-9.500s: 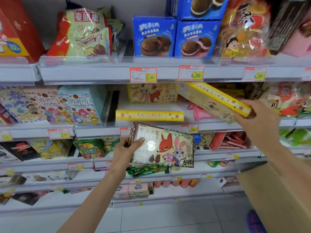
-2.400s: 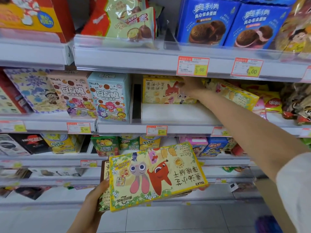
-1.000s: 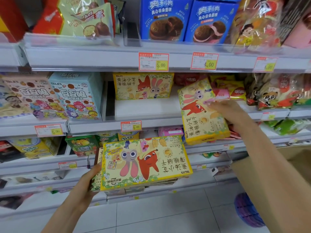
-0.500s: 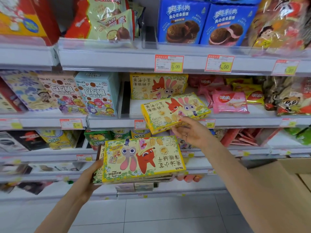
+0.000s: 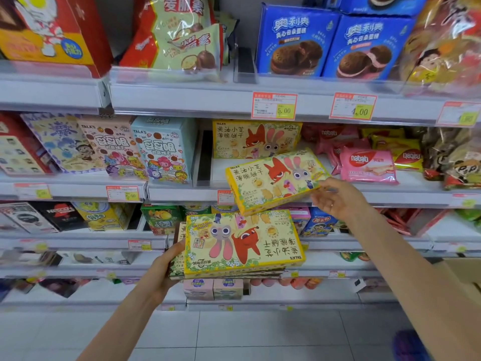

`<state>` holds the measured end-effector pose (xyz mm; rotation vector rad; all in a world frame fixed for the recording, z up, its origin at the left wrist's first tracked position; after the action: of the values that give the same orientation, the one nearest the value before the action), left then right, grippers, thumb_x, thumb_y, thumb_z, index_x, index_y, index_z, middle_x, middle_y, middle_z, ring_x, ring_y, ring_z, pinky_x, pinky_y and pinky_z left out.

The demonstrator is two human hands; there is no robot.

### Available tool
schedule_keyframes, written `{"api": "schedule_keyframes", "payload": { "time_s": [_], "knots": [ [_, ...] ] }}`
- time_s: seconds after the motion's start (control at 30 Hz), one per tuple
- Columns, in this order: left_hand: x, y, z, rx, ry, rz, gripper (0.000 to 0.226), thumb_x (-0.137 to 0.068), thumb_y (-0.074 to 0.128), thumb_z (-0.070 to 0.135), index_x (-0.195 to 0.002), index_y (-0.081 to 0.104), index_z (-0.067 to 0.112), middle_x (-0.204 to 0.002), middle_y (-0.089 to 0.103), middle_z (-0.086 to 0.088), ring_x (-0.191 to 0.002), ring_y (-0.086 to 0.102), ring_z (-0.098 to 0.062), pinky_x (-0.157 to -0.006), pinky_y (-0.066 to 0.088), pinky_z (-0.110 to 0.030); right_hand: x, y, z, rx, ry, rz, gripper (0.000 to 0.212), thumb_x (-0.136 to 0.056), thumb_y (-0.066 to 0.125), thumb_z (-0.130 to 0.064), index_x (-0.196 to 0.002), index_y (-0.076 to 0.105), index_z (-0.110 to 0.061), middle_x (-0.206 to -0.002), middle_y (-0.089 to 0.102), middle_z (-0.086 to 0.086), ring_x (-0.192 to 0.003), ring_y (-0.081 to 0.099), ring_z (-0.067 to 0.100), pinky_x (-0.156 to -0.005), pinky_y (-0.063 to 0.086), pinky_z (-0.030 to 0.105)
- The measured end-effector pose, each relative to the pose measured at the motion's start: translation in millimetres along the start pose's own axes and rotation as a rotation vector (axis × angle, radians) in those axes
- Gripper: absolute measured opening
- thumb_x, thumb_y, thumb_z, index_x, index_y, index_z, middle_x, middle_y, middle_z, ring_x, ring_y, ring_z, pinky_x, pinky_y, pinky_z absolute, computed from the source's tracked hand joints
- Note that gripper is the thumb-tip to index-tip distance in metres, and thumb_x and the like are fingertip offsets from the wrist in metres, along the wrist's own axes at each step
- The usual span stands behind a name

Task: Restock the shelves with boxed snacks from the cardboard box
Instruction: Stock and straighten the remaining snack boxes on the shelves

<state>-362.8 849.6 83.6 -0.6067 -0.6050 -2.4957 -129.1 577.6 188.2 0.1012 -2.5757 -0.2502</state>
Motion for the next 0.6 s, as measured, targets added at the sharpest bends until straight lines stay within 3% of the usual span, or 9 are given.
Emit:
{"api": "schedule_keyframes", "payload": {
  "time_s": [0.1,0.23,0.33,0.43,0.5,0.6],
  "knots": [
    [-1.2,3.2,2.3,0.003,0.002,0.003,0.017,-0.092,0.05,0.025,-0.095,0.064,0.017,-0.082,0.073,-0.002,-0.062,0.069,-0.01,-0.062,0.047,-0.028,4.8,-0.8,4.0,0.022,-0.014,-0.046,0.013,-0.084,0.057,0.001,-0.095,0.05,-0.003,-0.077,0.061,0.021,-0.062,0.064,0.026,-0.047,0.056,0.028],
    [-0.2,7.7,7.5,0.023,-0.004,-0.002,0.015,-0.093,0.049,0.023,-0.094,0.063,0.018,-0.077,0.074,0.0,-0.063,0.069,-0.01,-0.049,0.052,-0.02,5.6,-10.0,7.7,0.063,0.01,-0.022,0.007,-0.086,0.057,-0.011,-0.089,0.053,-0.007,-0.082,0.062,0.021,-0.062,0.062,0.026,-0.047,0.057,0.028],
    [0.5,7.5,11.4,0.024,0.003,0.001,0.019,-0.085,0.055,0.028,-0.099,0.063,0.019,-0.089,0.074,-0.003,-0.08,0.068,-0.018,-0.063,0.051,-0.031,-1.9,-17.2,6.0,0.131,0.009,-0.011,0.015,-0.087,0.063,-0.026,-0.09,0.058,-0.012,-0.079,0.064,0.013,-0.05,0.063,0.017,-0.04,0.05,0.02],
    [0.8,9.1,14.3,0.001,-0.004,0.004,0.017,-0.087,0.054,0.027,-0.099,0.064,0.019,-0.084,0.074,-0.001,-0.08,0.067,-0.018,-0.066,0.048,-0.031,-5.6,-19.1,1.1,0.256,0.034,-0.148,0.016,-0.086,0.063,-0.021,-0.095,0.06,-0.009,-0.075,0.068,0.01,-0.054,0.065,0.016,-0.045,0.052,0.021],
    [0.7,9.5,14.4,-0.007,-0.013,0.008,0.015,-0.091,0.05,0.027,-0.097,0.063,0.02,-0.082,0.074,0.001,-0.071,0.069,-0.013,-0.06,0.05,-0.027,-3.7,-18.8,-2.2,0.349,0.081,-0.279,0.026,-0.081,0.064,-0.015,-0.103,0.06,-0.003,-0.085,0.068,0.013,-0.063,0.068,0.02,-0.052,0.056,0.025],
    [0.3,7.3,13.4,-0.006,-0.013,0.019,0.015,-0.09,0.052,0.028,-0.098,0.063,0.021,-0.088,0.074,0.0,-0.079,0.066,-0.016,-0.064,0.047,-0.03,-2.2,-17.8,-6.4,0.411,0.077,-0.358,0.028,-0.079,0.062,-0.009,-0.105,0.062,0.001,-0.095,0.068,0.015,-0.075,0.067,0.024,-0.058,0.058,0.028]
  ]
}}
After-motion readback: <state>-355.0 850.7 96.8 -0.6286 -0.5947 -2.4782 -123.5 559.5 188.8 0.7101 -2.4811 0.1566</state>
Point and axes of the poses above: each hand's wrist, its own x-axis away from the middle knuckle, its own y-axis out of the palm, z = x × y, the point moved 3 cm from there along -x, towards the middle knuckle
